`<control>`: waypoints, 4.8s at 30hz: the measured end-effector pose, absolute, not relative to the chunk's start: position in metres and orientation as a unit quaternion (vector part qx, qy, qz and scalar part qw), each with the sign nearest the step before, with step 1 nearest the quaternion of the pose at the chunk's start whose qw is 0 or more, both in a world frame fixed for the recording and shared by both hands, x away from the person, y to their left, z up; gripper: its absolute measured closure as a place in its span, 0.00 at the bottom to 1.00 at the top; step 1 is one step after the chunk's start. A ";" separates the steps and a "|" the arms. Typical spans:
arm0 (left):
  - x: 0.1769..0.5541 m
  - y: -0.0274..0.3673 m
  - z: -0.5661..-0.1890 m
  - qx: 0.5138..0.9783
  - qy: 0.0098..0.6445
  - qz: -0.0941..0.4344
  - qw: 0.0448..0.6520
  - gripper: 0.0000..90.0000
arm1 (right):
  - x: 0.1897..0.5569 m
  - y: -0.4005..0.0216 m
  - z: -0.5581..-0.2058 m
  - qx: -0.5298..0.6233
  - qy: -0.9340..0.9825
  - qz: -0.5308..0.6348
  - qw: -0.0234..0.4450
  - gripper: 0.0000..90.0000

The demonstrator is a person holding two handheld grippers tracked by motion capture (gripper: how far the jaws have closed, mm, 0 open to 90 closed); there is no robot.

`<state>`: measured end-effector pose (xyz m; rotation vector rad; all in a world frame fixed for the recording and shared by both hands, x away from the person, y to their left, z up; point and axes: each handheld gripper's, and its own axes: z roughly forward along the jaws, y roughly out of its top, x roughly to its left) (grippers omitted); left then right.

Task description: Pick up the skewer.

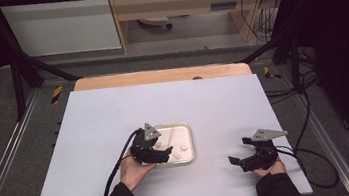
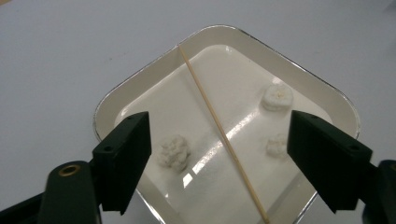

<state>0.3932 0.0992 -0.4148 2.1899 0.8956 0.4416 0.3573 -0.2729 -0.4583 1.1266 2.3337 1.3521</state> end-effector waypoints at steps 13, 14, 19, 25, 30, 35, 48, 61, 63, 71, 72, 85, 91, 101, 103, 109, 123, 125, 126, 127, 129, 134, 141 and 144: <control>0.403 0.082 -0.426 0.841 0.382 0.161 0.349 0.57 | 0.357 -0.273 -0.459 0.381 0.795 0.459 0.109 0.01; 0.403 0.081 -0.427 0.842 0.382 0.161 0.346 0.59 | 0.357 -0.273 -0.459 0.381 0.795 0.460 0.109 0.01; 0.401 0.078 -0.431 0.843 0.384 0.168 0.336 0.70 | 0.357 -0.273 -0.459 0.381 0.795 0.460 0.109 0.01; 0.401 0.076 -0.437 0.842 0.392 0.163 0.334 0.78 | 0.357 -0.273 -0.459 0.381 0.795 0.460 0.107 0.01; 0.401 0.077 -0.440 0.840 0.399 0.162 0.331 0.82 | 0.357 -0.272 -0.459 0.381 0.795 0.460 0.107 0.01; 0.401 0.076 -0.442 0.838 0.404 0.161 0.330 0.86 | 0.357 -0.272 -0.459 0.380 0.795 0.460 0.108 0.01; 0.398 0.076 -0.444 0.829 0.418 0.168 0.332 0.96 | 0.357 -0.272 -0.459 0.381 0.796 0.459 0.106 0.01; 0.394 0.083 -0.440 0.822 0.411 0.171 0.354 0.98 | 0.357 -0.272 -0.459 0.381 0.796 0.459 0.106 0.01; 0.393 0.084 -0.438 0.821 0.409 0.172 0.359 0.98 | 0.357 -0.272 -0.459 0.380 0.796 0.459 0.106 0.01; 0.389 0.092 -0.430 0.823 0.395 0.170 0.371 0.98 | 0.357 -0.272 -0.459 0.378 0.796 0.460 0.108 0.01; 0.388 0.093 -0.429 0.824 0.393 0.170 0.372 0.98 | 0.357 -0.272 -0.459 0.378 0.797 0.459 0.109 0.01; 0.381 0.110 -0.416 0.841 0.350 0.139 0.388 0.98 | 0.356 -0.264 -0.456 0.361 0.809 0.448 0.121 0.01; 0.379 0.116 -0.413 0.851 0.332 0.125 0.388 0.98 | 0.355 -0.255 -0.452 0.343 0.820 0.438 0.134 0.01; 0.377 0.121 -0.408 0.861 0.308 0.113 0.389 0.98 | 0.355 -0.233 -0.445 0.303 0.844 0.413 0.161 0.01; 0.376 0.121 -0.406 0.864 0.302 0.113 0.387 0.98 | 0.355 -0.228 -0.443 0.295 0.848 0.410 0.163 0.01; 0.375 0.122 -0.401 0.870 0.289 0.109 0.385 0.98 | 0.352 -0.214 -0.437 0.265 0.861 0.395 0.181 0.02; 0.370 0.107 -0.391 0.887 0.251 0.099 0.376 0.98 | 0.347 -0.188 -0.424 0.198 0.886 0.355 0.225 0.03; 0.370 0.103 -0.390 0.890 0.245 0.099 0.372 0.98 | 0.345 -0.185 -0.422 0.185 0.888 0.347 0.238 0.04; 0.370 0.101 -0.390 0.891 0.243 0.098 0.372 0.98 | 0.345 -0.184 -0.421 0.181 0.889 0.345 0.242 0.04; 0.371 0.098 -0.390 0.891 0.241 0.097 0.371 0.98 | 0.344 -0.183 -0.421 0.177 0.889 0.342 0.246 0.05; 0.371 0.094 -0.389 0.894 0.237 0.096 0.369 0.98 | 0.344 -0.182 -0.420 0.171 0.891 0.337 0.252 0.05; 0.372 0.080 -0.387 0.900 0.223 0.094 0.364 0.98 | 0.343 -0.180 -0.419 0.158 0.898 0.318 0.261 0.05; 0.371 0.059 -0.383 0.908 0.201 0.091 0.356 0.98 | 0.341 -0.177 -0.418 0.135 0.904 0.299 0.274 0.08; 0.371 0.051 -0.382 0.912 0.191 0.091 0.352 0.98 | 0.340 -0.177 -0.417 0.122 0.906 0.291 0.282 0.10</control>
